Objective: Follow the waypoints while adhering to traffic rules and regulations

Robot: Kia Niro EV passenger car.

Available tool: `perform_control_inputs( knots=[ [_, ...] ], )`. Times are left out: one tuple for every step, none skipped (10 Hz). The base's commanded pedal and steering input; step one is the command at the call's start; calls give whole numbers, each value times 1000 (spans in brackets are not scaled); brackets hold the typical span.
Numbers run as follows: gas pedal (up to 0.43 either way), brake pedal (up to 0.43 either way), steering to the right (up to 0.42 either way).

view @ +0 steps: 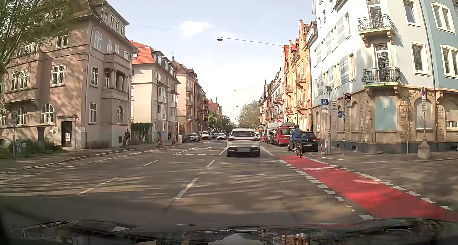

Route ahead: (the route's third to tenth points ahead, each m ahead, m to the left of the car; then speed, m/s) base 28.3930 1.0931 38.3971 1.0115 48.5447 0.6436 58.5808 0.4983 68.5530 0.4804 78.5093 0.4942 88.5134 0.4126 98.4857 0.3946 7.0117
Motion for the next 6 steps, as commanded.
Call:
perform_control_inputs(
  knots=[
    [130, 0, 4],
    [130, 0, 5],
    [118, 0, 5],
    [110, 0, 5],
    [110, 0, 4],
    [98, 0, 4]
  ],
)
